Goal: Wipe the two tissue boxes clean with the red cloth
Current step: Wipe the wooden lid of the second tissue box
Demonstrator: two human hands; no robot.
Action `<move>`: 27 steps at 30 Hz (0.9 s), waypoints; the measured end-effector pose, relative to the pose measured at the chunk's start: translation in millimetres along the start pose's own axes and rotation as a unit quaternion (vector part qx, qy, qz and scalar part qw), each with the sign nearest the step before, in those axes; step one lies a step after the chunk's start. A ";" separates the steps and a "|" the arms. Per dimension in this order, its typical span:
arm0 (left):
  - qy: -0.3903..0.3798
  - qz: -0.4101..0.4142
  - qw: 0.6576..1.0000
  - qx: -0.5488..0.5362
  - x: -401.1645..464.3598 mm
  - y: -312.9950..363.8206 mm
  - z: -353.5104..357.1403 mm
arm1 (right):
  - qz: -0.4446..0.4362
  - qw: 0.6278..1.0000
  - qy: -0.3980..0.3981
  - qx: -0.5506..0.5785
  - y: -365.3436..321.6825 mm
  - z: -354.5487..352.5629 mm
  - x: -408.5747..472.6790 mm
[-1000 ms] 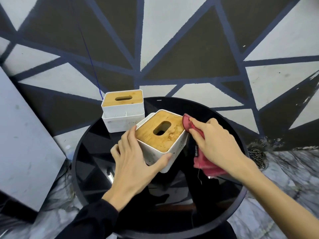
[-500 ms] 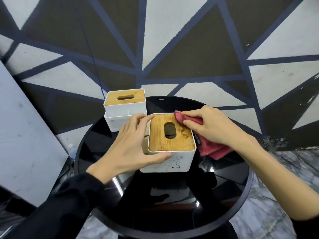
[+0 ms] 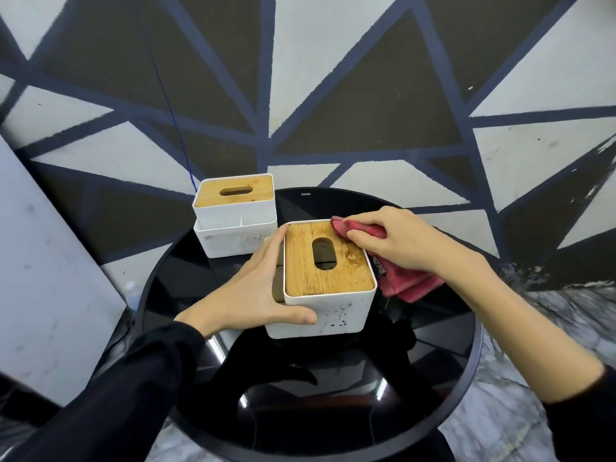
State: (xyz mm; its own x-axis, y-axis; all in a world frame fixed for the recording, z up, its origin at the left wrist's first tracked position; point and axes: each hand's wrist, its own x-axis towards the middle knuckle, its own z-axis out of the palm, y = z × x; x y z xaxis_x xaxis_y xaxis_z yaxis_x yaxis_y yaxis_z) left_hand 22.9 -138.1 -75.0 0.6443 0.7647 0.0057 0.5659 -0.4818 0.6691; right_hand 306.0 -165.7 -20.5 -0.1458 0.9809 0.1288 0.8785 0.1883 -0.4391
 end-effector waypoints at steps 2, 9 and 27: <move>0.027 0.002 0.999 0.023 0.8 2.9 4.5 | 0.004 0.999 0.008 -0.046 -4.9 1.9 -0.5; 0.053 -0.023 0.992 0.116 -5.0 8.8 5.9 | 0.047 0.977 -0.033 -0.203 -46.0 -3.9 -30.0; 0.044 -0.076 0.994 0.071 -6.0 8.6 5.4 | 0.075 0.985 0.007 -0.155 -38.7 3.8 -22.1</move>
State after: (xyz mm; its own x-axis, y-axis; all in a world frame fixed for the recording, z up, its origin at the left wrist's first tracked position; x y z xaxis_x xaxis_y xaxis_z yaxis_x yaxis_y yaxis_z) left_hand 26.7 -149.2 -73.4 0.5013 0.8651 -0.0189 0.7244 -0.4076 0.5560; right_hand 273.5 -194.5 -9.7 0.0003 0.9953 0.0972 0.9866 0.0155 -0.1622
